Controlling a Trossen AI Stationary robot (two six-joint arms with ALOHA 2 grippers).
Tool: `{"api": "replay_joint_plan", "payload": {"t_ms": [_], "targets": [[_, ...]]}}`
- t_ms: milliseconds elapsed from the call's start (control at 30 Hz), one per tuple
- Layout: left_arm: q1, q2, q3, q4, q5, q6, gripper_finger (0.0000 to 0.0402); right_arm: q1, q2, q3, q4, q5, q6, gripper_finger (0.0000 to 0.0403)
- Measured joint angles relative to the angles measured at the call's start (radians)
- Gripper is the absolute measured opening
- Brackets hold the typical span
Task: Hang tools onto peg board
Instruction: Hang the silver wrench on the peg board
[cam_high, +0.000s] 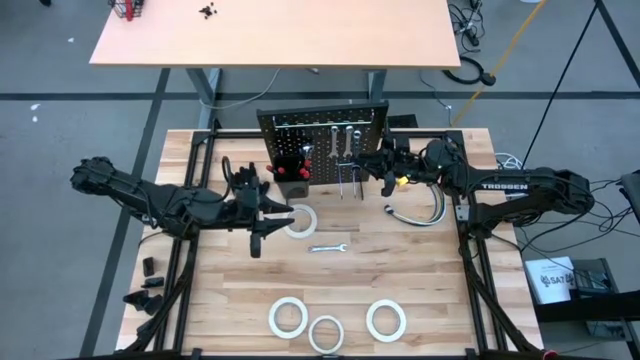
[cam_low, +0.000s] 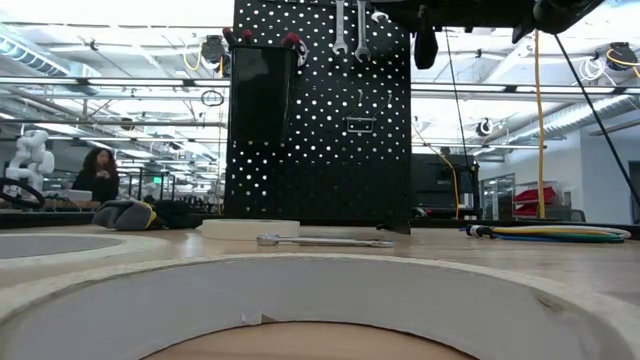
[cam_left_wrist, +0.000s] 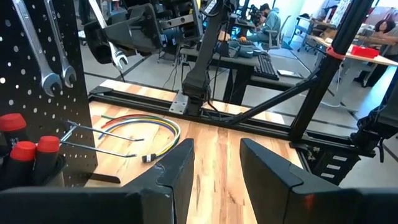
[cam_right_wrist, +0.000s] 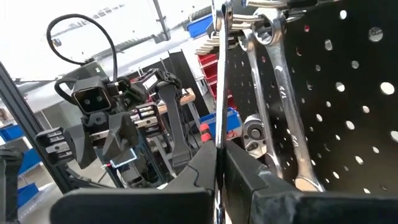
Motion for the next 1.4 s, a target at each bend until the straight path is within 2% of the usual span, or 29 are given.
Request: {"api": "replay_joint_plan", "payload": {"t_ms": [667, 1000, 1233, 1400], "targets": [[0.009, -0.01, 0.0, -0.003, -0.006, 0.031, 0.0132, 0.012, -0.045, 0.0, 0.009, -0.046, -0.033, 0.0007], [0.047, -0.161, -0.003, -0.087, -0.025, 0.084, 0.0132, 0.026, -0.045, -0.006, 0.036, -0.05, -0.067, 0.0007], [0.063, -0.243, -0.108, -0.041, -0.044, 0.076, 0.0132, 0.026, -0.045, -0.113, 0.226, -0.05, 0.003, 0.0007], [0.076, -0.273, -0.186, 0.078, -0.052, 0.077, 0.0132, 0.019, -0.044, -0.13, 0.242, -0.048, 0.015, 0.0007]]}}
